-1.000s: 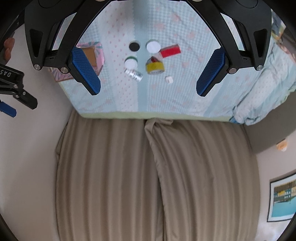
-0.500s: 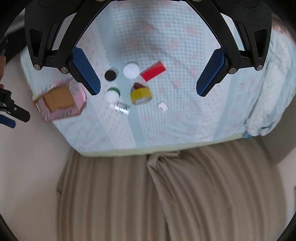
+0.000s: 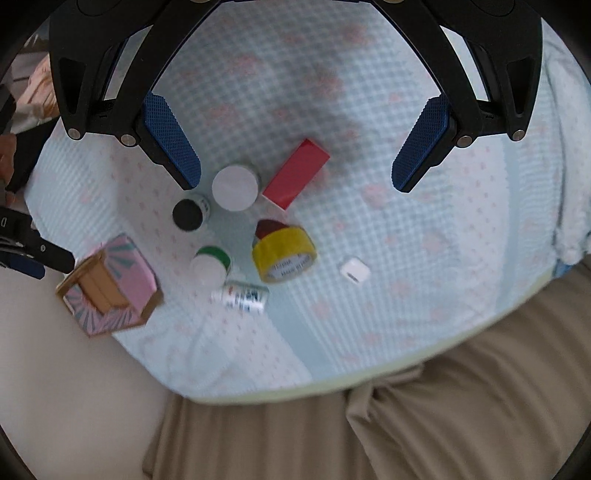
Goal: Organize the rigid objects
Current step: 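Lower left tool onto the red box while right tool closes on the black-lidded jar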
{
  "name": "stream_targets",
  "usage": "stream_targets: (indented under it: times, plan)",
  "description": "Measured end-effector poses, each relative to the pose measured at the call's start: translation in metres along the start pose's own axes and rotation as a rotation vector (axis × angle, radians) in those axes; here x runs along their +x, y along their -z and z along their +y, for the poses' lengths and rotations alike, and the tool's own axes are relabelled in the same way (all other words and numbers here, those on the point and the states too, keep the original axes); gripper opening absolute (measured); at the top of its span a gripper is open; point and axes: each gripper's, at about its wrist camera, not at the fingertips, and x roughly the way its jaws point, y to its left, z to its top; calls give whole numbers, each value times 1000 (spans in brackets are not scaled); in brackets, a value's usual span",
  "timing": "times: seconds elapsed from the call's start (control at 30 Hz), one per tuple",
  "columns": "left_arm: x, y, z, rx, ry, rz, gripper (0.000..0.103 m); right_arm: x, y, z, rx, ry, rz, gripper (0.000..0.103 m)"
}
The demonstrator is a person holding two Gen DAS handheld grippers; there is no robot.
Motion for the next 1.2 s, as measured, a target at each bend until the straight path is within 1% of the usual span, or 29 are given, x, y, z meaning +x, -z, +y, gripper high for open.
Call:
stream_targets:
  times: [0.1, 0.27, 0.3, 0.4, 0.47, 0.6, 0.67, 0.7, 0.77, 0.8, 0.83, 0.87, 0.9, 0.93, 0.97, 1.0, 1.03, 1.07, 1.1, 1.2]
  plan:
    - [43, 2, -5, 49, 10, 62, 103, 36, 7, 5, 20, 7, 63, 103]
    - [100, 8, -14, 121, 23, 159, 102, 91, 17, 11, 54, 14, 162, 103]
    - [115, 10, -16, 140, 23, 184, 102, 103, 17, 11, 63, 18, 183, 103]
    - [145, 17, -18, 180, 14, 230, 102, 132, 19, 10, 101, 33, 242, 103]
    - [161, 22, -19, 197, 4, 258, 102, 154, 21, 9, 139, 31, 292, 103]
    - [192, 31, -18, 221, -6, 331, 97, 192, 25, 12, 182, 34, 381, 103]
    - [202, 34, -20, 238, -9, 351, 96, 209, 26, 15, 200, 36, 427, 103]
    - [208, 36, -21, 252, -12, 361, 94, 216, 27, 16, 205, 38, 448, 103]
    - [214, 38, -25, 269, -12, 371, 88, 230, 30, 20, 206, 42, 484, 102]
    - [218, 39, -27, 278, -11, 378, 83, 235, 31, 22, 203, 47, 500, 99]
    - [220, 40, -28, 284, -11, 383, 80, 240, 32, 24, 200, 46, 518, 94]
    - [222, 40, -29, 290, -12, 388, 79, 244, 33, 26, 200, 42, 534, 90]
    - [225, 40, -31, 295, -17, 394, 76, 248, 34, 28, 202, 40, 547, 88]
    - [227, 41, -31, 297, -18, 398, 70, 250, 35, 29, 205, 35, 556, 84]
    - [228, 41, -32, 299, -21, 402, 68, 253, 35, 30, 206, 32, 563, 80]
    - [230, 40, -32, 304, -32, 404, 63, 255, 35, 31, 206, 31, 568, 76]
    - [232, 39, -32, 311, -45, 404, 53, 257, 34, 32, 202, 29, 578, 67]
    - [233, 39, -32, 321, -65, 403, 51, 259, 34, 32, 199, 26, 588, 56]
    - [234, 39, -31, 321, -56, 408, 50, 262, 34, 33, 198, 17, 599, 52]
    - [235, 39, -30, 326, -50, 413, 49, 266, 34, 34, 199, 10, 605, 52]
